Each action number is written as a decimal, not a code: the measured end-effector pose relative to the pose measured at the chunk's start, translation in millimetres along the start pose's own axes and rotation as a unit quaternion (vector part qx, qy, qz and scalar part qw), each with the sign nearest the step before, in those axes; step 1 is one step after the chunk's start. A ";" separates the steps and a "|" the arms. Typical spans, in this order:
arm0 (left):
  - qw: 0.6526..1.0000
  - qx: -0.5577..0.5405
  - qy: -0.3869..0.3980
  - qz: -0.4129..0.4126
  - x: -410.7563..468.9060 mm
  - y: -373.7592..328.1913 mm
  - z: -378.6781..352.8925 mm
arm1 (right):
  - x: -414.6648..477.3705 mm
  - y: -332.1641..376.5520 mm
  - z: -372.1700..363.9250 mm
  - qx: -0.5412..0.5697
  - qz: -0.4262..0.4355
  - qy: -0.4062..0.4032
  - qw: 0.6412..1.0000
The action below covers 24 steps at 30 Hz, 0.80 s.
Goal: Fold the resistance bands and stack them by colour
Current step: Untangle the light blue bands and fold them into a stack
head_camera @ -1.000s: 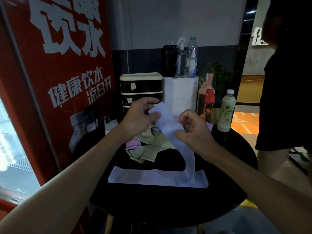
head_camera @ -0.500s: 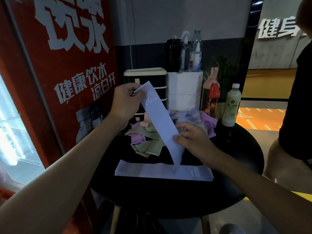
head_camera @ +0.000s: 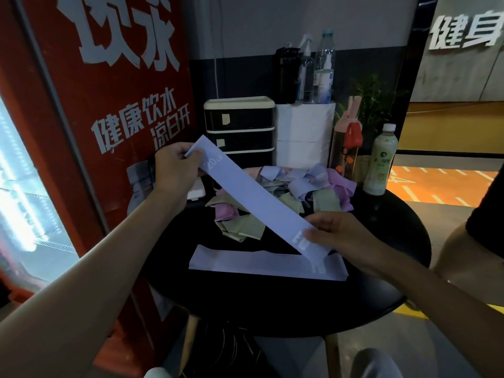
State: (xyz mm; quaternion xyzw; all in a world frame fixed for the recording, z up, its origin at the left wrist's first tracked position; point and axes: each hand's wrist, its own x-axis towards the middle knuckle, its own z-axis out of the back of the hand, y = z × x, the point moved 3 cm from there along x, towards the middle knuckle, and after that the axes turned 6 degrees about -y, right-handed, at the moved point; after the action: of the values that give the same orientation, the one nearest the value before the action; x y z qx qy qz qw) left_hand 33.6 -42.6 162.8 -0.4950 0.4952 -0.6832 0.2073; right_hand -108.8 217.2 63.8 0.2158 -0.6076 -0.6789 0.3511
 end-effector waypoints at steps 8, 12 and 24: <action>0.997 0.049 -0.034 0.041 -34.6 45.9 18.8 | -6.6 -25.9 33.2 0.000 -0.026 -0.140 0.990; 0.991 0.132 -0.023 0.015 -52.1 81.1 27.7 | -10.3 -39.2 37.8 -0.045 -0.008 -0.197 0.979; 0.980 0.197 0.010 0.005 -87.3 122.7 44.7 | -19.6 -63.2 32.9 -0.177 0.063 -0.251 0.950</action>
State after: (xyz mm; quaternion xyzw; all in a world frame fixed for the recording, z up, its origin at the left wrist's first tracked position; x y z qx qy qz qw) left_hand 84.7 -48.1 14.4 -0.4353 0.3552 -0.7713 0.2991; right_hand -133.1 254.8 4.9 -0.0656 -0.5588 -0.7840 0.2623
